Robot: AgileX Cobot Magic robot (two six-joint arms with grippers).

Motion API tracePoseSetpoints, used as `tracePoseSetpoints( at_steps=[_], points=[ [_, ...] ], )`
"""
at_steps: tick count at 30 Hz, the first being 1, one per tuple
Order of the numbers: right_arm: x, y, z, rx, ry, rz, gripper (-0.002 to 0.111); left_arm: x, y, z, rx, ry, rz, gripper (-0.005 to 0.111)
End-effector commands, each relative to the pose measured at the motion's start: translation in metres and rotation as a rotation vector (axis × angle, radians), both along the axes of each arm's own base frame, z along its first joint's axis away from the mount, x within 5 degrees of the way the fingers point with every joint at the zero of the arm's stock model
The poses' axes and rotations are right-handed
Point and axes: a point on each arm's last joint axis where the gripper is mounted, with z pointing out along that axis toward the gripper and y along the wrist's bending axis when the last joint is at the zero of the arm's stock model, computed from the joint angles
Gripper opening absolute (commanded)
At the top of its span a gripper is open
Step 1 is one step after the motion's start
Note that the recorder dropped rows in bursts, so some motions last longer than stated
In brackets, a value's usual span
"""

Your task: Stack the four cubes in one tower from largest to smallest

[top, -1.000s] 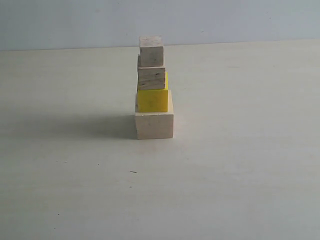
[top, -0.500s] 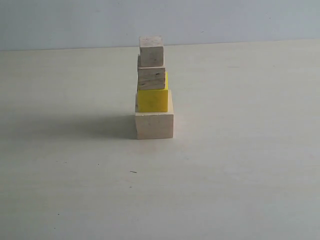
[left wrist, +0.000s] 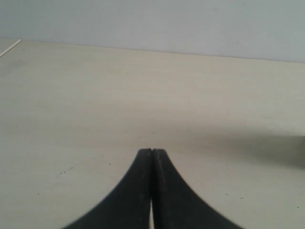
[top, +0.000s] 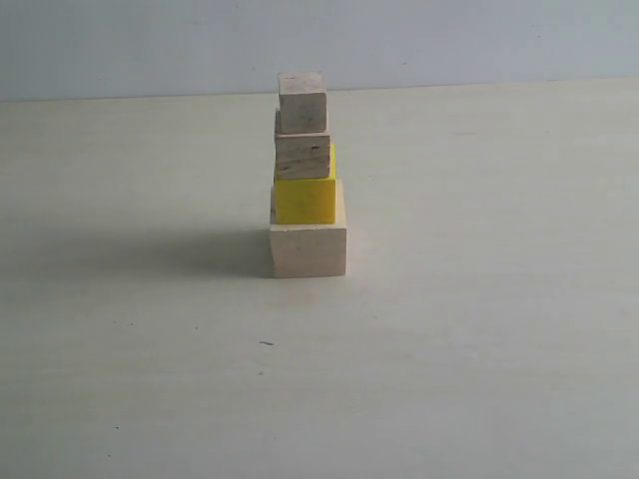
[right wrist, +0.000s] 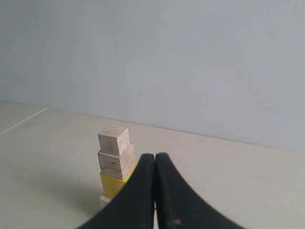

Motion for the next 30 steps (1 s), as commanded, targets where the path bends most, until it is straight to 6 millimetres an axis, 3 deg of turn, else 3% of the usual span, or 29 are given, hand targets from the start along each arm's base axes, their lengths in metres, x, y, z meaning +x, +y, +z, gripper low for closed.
tracePoseSetpoints(
  at_steps=[1,24,26,30],
  points=[
    [0.0,0.0,0.0,0.0,-0.011,0.005,0.0,0.0,0.0,0.0,0.003,-0.013,0.006,0.0],
    [-0.001,-0.002,0.0,0.021,-0.011,-0.015,0.0,0.0,0.0,0.0,0.003,-0.013,0.006,0.0],
    [-0.002,-0.008,0.002,0.071,-0.005,-0.091,0.0,0.0,0.0,0.0,0.003,-0.013,0.006,0.0],
    [-0.009,-0.032,0.001,0.2,0.012,-0.427,0.0,0.0,0.0,0.0,0.003,-0.013,0.006,0.0]
  ],
)
